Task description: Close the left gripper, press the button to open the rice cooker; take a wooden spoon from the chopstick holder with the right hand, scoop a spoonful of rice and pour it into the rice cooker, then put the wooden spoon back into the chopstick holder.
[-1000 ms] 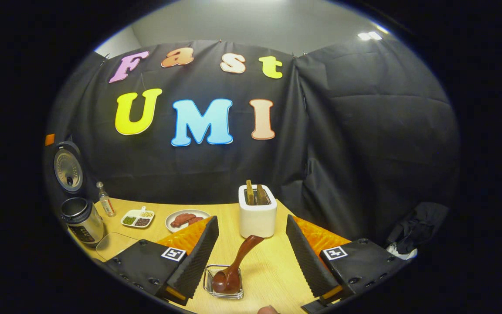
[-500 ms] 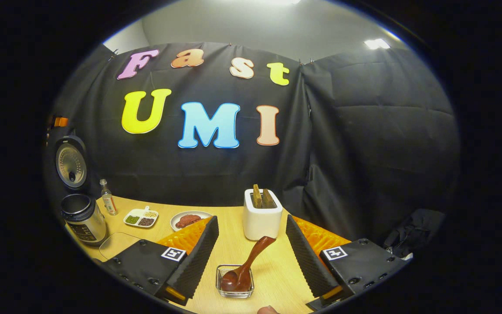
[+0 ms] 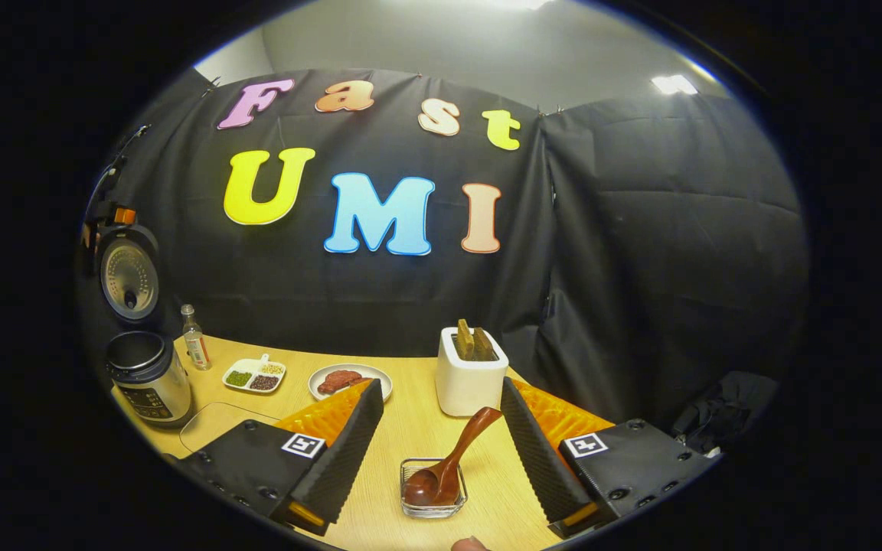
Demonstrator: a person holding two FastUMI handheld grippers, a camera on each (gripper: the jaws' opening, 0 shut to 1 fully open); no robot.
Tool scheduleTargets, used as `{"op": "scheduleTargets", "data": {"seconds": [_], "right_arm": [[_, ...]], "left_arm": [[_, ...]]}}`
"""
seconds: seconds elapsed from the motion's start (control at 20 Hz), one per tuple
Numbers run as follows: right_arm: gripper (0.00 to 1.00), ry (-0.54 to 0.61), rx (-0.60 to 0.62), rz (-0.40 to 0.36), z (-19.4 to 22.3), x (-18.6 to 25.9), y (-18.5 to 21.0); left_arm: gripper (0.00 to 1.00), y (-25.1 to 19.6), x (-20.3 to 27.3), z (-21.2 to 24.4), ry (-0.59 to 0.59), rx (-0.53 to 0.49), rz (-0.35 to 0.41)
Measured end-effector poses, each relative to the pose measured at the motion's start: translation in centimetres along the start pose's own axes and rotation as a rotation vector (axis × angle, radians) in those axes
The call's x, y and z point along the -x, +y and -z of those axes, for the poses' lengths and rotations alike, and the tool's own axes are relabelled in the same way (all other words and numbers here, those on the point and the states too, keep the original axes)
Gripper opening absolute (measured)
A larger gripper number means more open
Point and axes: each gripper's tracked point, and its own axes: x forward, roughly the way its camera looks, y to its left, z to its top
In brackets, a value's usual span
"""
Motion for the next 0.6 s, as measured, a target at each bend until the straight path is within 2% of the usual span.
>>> {"op": "scheduleTargets", "data": {"seconds": [0.1, 0.35, 0.6], "right_arm": [[0.97, -0.004, 0.013, -0.012, -0.1, 0.0, 0.1], [0.99, -0.031, 0.005, -0.045, -1.0, -0.4, -0.3], [0.99, -0.042, -0.011, -0.085, -1.3, -0.8, -1.3]], "left_arm": [[0.86, 0.0, 0.2, 0.6, 0.002, 0.027, -0.003], [0.84, -0.6, 1.6, 1.1, 0.033, 0.061, -0.004], [0.84, -2.3, 6.6, 2.8, 0.040, 0.057, -0.004]]}}
